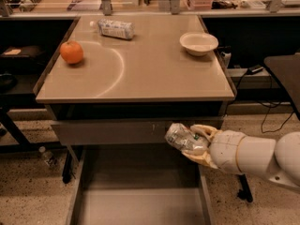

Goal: Place 7up can into middle drawer

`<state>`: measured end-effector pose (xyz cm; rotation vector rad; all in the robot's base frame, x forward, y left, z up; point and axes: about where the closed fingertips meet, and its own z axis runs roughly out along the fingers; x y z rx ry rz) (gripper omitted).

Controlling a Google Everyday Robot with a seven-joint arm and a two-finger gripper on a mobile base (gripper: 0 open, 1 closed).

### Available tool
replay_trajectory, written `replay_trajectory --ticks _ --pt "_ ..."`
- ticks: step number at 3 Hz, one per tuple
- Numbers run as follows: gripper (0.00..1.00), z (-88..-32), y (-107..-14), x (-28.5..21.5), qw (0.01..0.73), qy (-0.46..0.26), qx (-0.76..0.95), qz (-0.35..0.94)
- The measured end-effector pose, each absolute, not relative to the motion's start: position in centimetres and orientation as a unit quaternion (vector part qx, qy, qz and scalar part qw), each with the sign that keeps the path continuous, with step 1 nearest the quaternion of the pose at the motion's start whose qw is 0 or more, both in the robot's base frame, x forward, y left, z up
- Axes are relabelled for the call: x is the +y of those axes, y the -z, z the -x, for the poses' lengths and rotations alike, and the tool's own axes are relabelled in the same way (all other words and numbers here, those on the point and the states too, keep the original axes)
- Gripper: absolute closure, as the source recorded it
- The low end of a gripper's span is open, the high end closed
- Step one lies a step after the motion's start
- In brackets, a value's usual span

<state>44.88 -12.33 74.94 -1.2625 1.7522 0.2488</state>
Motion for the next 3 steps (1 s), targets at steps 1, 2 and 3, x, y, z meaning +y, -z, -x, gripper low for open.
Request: replay_trajectory --ticks 1,2,3 --pt "1.00 -45.5 -74.7 -11.2 0.461 -0.107 0.709 0.522" --pt "1.00 -45.8 -73.7 -10.8 0.446 -0.096 0.710 0.537" --pt "1.00 -46.0 -67.1 -9.0 0.402 -0.103 0.724 0.550"
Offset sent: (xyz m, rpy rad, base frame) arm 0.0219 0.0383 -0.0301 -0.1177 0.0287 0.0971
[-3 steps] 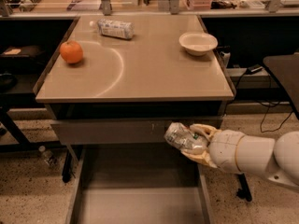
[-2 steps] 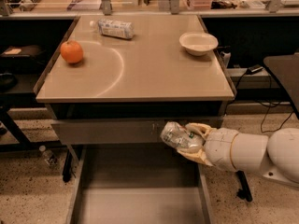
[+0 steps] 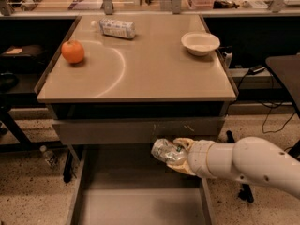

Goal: Place 7up can into middle drawer

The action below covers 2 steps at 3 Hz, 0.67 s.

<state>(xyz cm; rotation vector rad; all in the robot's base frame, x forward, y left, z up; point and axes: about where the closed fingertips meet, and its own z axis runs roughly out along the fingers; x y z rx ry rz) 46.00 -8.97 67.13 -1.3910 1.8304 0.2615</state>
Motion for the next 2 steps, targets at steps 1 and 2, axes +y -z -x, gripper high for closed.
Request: replay_trajectory --ticks 1,2 --pt "1.00 -46.2 -59.2 -7.9 0.370 -0.102 0.742 0.549" --pt "1.00 -47.3 -53.6 -7.4 0.357 -0.096 0.745 0.556"
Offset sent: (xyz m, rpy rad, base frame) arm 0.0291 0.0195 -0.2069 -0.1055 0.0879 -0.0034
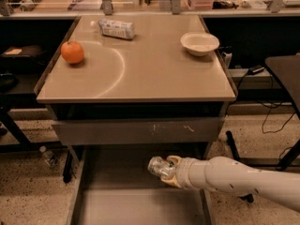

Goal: Place 7up can into middle drawer

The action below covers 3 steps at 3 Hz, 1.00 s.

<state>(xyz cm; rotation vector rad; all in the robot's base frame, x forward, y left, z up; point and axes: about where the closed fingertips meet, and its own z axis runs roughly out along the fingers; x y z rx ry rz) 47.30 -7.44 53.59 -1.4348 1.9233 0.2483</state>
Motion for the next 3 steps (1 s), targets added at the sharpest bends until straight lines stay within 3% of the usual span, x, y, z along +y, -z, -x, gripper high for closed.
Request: replay_trajectory --ticks 3 --pt "1.00 -49.6 -45.6 -6.5 0.343 -0.121 0.755 0.545"
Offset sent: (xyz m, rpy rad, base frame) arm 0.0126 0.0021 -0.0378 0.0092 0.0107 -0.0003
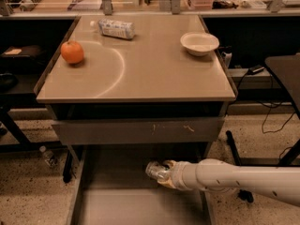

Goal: Place 7up can into middle drawer

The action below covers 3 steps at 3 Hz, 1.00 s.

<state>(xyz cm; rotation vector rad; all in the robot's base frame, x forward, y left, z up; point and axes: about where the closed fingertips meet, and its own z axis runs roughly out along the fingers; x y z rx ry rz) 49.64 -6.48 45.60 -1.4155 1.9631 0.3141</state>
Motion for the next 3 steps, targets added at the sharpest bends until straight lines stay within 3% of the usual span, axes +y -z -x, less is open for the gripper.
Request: replay_trajectory --ticks 3 --pt "1.00 -51.3 -38.7 -3.6 0.326 -0.206 0.753 0.533"
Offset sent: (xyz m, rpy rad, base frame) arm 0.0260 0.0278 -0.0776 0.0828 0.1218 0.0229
